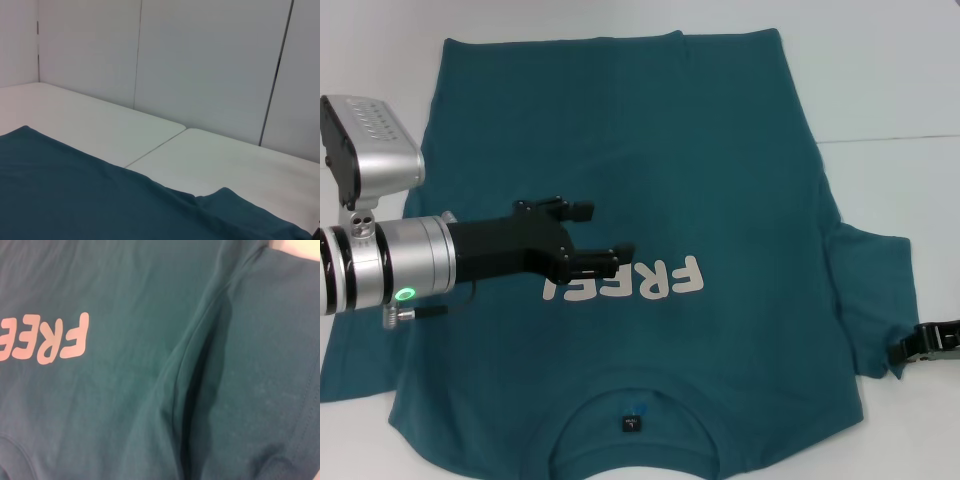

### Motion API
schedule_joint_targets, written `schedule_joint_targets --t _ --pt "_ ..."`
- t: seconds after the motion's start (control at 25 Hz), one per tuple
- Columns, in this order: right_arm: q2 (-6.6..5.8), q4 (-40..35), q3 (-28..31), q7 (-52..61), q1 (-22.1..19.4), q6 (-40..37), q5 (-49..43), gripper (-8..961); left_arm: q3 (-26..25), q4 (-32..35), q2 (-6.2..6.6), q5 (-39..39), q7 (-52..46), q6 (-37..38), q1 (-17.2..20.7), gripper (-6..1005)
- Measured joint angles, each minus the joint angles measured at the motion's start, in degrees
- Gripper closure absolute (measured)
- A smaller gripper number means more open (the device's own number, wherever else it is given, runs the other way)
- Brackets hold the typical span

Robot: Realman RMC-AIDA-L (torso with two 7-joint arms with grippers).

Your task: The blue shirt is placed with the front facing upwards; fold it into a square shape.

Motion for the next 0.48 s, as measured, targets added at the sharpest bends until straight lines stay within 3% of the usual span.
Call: schedule_joint_targets --t 0.32,0.48 --pt "-0.2 -0.08 -0.11 0.18 0.56 -0.49 -0.18 922 -0.17 -0.06 0.0 0.0 0.09 -0.13 -0.04 125" --pt "-1.23 -0.43 -0.85 0.39 1.32 -2.02 -0.24 917 -0.2 -0.06 0.0 0.0 0.09 -0.19 -0.16 125"
